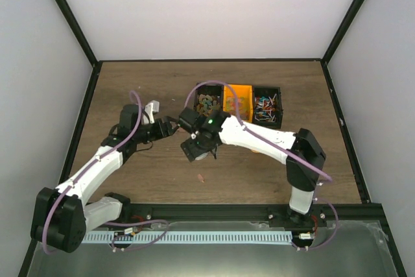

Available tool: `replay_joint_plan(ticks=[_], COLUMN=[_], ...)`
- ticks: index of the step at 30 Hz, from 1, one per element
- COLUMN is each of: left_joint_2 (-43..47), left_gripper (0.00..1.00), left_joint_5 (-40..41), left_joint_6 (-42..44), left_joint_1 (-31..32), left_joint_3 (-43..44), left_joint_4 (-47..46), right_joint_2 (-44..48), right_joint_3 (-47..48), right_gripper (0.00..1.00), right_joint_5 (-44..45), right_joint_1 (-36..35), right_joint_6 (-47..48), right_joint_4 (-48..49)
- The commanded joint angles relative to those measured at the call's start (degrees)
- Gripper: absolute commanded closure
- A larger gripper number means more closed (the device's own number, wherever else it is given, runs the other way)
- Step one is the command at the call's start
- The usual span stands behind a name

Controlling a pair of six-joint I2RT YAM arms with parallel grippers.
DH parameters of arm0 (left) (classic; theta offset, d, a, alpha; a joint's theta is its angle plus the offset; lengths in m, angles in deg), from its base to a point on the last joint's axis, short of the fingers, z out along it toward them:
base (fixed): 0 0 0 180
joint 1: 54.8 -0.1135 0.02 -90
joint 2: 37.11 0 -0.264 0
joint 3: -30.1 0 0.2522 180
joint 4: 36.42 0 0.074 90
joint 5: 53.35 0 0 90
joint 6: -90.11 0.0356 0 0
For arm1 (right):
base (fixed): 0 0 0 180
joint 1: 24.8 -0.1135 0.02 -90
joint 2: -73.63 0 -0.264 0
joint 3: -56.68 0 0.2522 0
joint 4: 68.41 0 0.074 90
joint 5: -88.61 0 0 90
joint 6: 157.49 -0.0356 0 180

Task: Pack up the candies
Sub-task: Close the bottle lid on the packing bottle.

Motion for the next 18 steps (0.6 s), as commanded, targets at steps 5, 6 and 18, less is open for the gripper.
replay_joint_plan(ticks=[5,6,18], left_joint_2=[-0.2,-0.1,-2.7], left_gripper=[0.25,0.25,0.25], left_joint_5=[1.8,1.7,-1.1], left_joint_6=[-0.7,-0.6,0.6], left_joint_1=[-2.9,-3.2,-5.3], left_joint_3=[-4.0,-4.3,-5.5], left_joint_4=[-0.6,-0.7,-2.5], right_joint_2=[-4.5,-5.2,-10.8], right_joint_3=[6.7,7.4,12.4], right_gripper=[0.25,0.25,0.23], right_joint_5=[0.9,0.9,-0.3], right_joint_1=[5.8,6.1,7.9], right_joint_6=[7.1,7.5,10.2], right_joint_4=[-1.2,-1.4,-2.6])
